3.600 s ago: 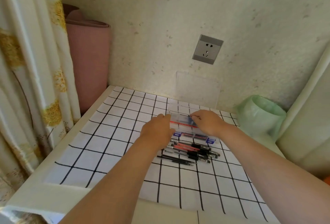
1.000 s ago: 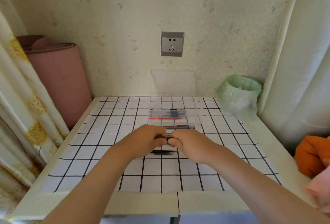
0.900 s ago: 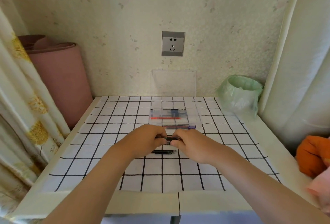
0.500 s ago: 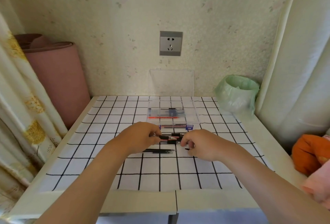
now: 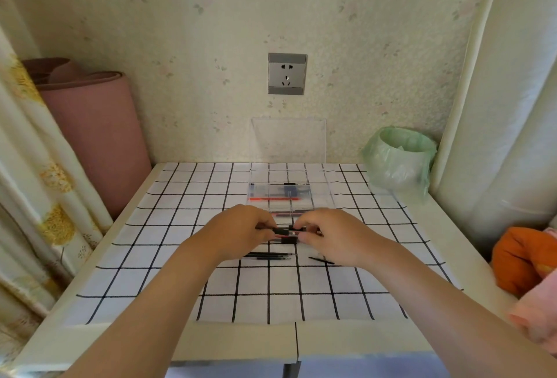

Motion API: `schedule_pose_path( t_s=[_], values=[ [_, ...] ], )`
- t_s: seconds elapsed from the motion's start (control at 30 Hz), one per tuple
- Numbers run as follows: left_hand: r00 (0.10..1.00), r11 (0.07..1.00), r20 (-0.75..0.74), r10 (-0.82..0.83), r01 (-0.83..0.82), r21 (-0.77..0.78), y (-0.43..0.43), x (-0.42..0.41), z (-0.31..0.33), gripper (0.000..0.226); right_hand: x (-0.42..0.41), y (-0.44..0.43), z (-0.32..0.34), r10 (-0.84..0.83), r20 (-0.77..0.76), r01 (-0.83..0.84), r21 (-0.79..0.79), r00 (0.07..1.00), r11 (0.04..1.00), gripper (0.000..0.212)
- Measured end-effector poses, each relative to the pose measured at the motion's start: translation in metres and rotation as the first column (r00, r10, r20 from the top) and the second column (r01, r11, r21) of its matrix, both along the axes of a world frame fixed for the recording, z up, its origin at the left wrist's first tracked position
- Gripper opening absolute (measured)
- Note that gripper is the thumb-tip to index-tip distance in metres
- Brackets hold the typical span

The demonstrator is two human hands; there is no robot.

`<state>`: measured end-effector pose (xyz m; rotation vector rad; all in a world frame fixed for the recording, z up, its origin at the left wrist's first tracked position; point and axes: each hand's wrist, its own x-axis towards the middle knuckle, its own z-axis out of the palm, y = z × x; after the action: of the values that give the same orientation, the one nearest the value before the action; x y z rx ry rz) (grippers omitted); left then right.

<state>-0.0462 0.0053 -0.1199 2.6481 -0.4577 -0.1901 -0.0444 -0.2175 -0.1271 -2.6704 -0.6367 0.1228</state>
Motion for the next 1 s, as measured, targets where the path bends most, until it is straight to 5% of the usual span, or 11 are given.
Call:
schedule_pose_path(
  t_s=[0.17,0.47,0.6,0.83,1.0],
  values=[
    [0.997,0.998,0.076,0.011,-0.006,-0.069,0.006,0.002,0.005,0.015,0.001,0.011,0.001,0.059,0.115,-0.058,-0.016,0.992,0.998,0.029],
    [0.999,0.993,0.044,0.011,-0.006,-0.114,0.012,0.004,0.01,0.011,0.002,0.024,0.007,-0.074,0.231,0.062,0.057,0.97,0.996,0.017],
    [0.999,0.997,0.05,0.019,-0.015,-0.073,0.014,0.003,0.011,0.011,0.003,0.028,0.005,-0.042,0.178,0.038,0.027,0.983,0.999,0.032],
    [0.999,1.0,0.028,0.017,-0.017,-0.027,0.013,0.001,0.01,0.014,0.002,0.032,0.009,-0.049,0.184,0.054,-0.025,0.982,0.998,0.016],
    [1.0,1.0,0.001,0.013,-0.013,0.004,0.012,0.0,0.01,0.02,0.004,0.031,0.006,-0.032,0.113,0.035,-0.022,0.993,0.999,0.036]
  ],
)
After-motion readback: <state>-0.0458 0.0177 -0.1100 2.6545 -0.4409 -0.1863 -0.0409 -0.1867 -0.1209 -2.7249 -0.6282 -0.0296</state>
